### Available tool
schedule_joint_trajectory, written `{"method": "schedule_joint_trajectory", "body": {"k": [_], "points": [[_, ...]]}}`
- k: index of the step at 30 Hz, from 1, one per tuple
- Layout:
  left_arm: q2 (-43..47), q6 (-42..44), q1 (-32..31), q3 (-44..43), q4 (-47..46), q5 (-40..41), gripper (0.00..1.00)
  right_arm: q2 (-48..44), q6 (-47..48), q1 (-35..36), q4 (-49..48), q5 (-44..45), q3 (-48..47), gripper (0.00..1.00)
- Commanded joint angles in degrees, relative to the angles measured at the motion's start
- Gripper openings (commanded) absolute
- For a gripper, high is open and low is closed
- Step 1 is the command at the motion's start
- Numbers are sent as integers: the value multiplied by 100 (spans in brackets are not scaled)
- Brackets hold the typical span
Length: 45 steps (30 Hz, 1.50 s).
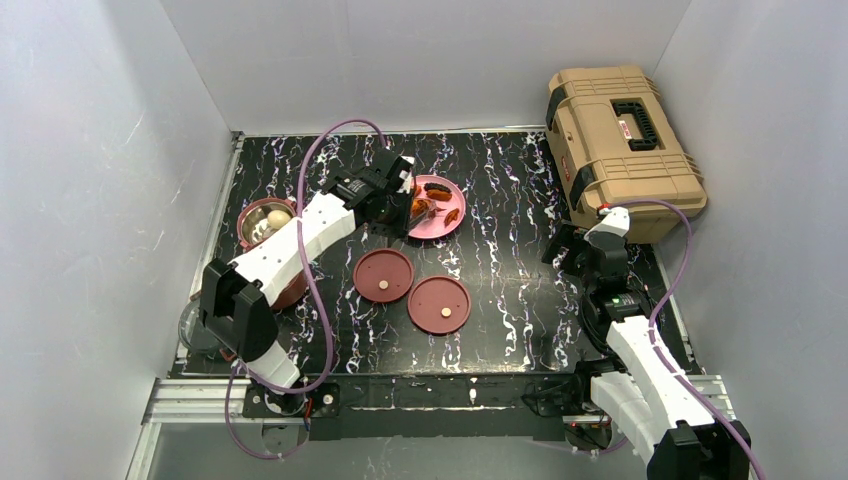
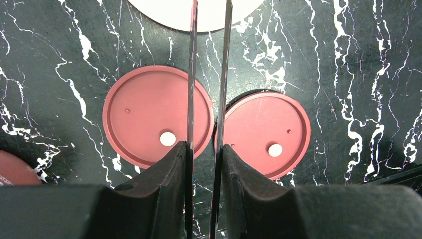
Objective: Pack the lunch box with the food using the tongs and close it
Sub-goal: Pick up the fake food from the plate, then place the fake food in the packing box.
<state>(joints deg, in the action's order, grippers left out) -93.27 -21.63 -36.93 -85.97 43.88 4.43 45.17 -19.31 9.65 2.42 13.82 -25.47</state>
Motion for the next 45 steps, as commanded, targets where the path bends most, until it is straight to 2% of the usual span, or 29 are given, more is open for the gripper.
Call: {"method": "schedule_joint_trajectory", "body": {"k": [1,8,15,19,28,32,38,45], "points": [[472,27,4,19,135,189,16,-24,-20,-7,-268,122,-28,100],[722,100,23,29,310,370,16,-11,-20,-7,-253,129,-36,100],[1191,234,313,54,613,258,16,-57,-12,-7,-250,161,-36,100],[1490,288,668,111,764,-122,15,-63,-22,-7,-250,137,-28,100],[2198,607,1729,292,1474,-436,16,-90,-12,-7,-250,152,-36,100],[2458,744,2091,259,2092,-684,16,-96,5,-8,-250,187,-62,100],[2926,923,2566,169,2934,-235,16,-141,-15,-7,-250,165,-37,100],[3312,932,2647,45,3610,673,16,-154,-29,-7,-250,140,-36,100]]}}
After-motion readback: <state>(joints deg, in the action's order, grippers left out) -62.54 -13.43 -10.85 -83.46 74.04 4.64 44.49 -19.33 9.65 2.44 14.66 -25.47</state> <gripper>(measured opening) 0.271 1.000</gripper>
